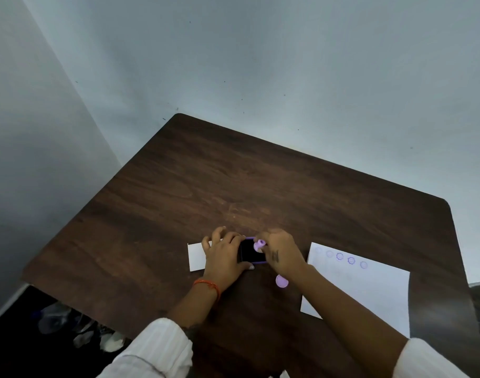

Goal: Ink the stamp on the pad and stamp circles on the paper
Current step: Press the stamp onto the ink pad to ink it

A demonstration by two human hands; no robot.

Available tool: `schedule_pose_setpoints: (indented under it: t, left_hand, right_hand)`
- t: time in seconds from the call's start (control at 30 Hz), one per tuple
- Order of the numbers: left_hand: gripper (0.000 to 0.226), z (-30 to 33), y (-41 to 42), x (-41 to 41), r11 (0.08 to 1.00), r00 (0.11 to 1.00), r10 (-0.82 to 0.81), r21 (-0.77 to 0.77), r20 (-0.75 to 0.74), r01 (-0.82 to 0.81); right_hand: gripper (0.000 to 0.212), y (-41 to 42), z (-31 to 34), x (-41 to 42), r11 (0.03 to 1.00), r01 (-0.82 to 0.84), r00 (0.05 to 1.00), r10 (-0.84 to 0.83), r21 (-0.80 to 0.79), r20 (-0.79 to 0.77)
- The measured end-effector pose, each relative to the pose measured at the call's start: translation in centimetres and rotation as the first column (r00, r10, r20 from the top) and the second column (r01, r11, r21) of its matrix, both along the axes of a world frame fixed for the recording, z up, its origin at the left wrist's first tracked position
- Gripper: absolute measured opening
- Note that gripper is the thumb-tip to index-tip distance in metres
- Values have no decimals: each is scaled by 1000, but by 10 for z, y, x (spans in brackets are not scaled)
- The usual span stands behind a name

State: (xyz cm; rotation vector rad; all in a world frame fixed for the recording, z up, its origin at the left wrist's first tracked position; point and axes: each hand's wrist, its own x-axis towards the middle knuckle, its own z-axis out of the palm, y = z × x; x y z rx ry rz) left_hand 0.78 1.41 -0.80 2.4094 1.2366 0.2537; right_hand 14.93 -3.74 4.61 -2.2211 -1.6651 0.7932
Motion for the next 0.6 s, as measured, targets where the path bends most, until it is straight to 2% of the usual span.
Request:
schedule_pose_setpoints:
  t: [0.03, 0.07, 0.13, 0.23, 0.5, 0.6]
  left_hand:
    - [67, 0, 0, 0, 1000, 1000, 1, -5, -3, -1]
    - [67, 0, 0, 0, 1000, 1000, 2, -9, -8, -2]
    - [68, -1, 0, 0, 1000, 1000, 4, -8, -16, -4]
    - [67, -2, 1, 0, 1000, 1000, 2, -1, -8, -2]
    - [67, -4, 2, 0, 1000, 1000, 9, -7, 12, -9]
    - [66, -2, 2, 0, 1000, 1000, 3, -5, 15, -3]
  right_hand:
    - [11, -1, -2, -1, 996, -45, 998, 47, -71, 32]
    - [13, -2, -5, -2, 993, -102, 992, 106, -66, 72]
    - [22, -8, -10, -3, 982, -188, 970, 181, 29, 164]
    - [26, -8, -12, -2, 974, -219, 955, 200, 64, 220]
    - [30, -12, -18, -10, 986, -116, 974, 89, 118, 208]
    - [24, -6, -12, -11, 994, -36, 990, 23, 98, 139]
